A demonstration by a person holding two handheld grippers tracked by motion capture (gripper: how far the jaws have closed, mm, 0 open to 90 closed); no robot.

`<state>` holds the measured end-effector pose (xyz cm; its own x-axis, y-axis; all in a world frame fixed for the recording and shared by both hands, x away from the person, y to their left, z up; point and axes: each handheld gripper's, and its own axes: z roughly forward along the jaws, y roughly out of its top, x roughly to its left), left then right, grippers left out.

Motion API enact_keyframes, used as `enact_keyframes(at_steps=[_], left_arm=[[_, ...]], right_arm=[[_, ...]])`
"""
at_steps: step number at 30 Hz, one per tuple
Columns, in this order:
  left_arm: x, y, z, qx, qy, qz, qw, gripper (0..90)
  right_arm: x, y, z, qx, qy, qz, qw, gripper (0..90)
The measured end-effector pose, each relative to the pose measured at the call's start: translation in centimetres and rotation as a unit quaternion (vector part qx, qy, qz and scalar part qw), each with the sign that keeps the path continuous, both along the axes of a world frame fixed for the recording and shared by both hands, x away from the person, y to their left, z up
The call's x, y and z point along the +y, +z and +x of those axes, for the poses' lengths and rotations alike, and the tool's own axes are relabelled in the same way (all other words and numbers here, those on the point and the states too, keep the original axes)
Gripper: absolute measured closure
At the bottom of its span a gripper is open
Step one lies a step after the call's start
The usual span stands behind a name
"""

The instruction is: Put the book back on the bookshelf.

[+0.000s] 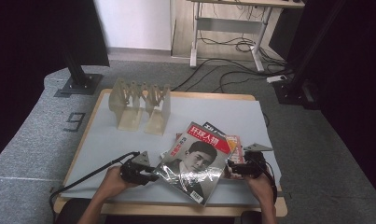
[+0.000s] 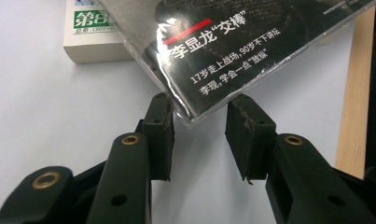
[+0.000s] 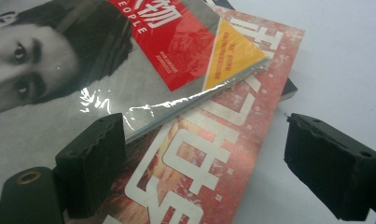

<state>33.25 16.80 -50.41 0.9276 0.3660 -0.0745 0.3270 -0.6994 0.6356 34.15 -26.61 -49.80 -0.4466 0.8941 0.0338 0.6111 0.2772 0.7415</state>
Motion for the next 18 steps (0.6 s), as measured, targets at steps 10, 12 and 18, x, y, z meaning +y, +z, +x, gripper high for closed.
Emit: enact_keyframes(at_steps=[10,12,18], left_arm=[[0.20,0.14,-0.11,-0.002,0.002,-0.005,1.0000,64.5],[0.13,0.12,0.01,0.002,0.002,-0.004,1.0000,65.2],[-0.46,0.16,0.32,0.003,0.007,-0.002,1.0000,66.6]], right_arm=[[-0.41,0.14,-0.10,0.002,-0.006,0.001,1.0000,12.4],[-0.38,0.11,-0.07,0.004,-0.006,0.000,1.0000,12.4],[-0.22,0.08,0.00,0.004,-0.004,-0.004,1.0000,12.5]])
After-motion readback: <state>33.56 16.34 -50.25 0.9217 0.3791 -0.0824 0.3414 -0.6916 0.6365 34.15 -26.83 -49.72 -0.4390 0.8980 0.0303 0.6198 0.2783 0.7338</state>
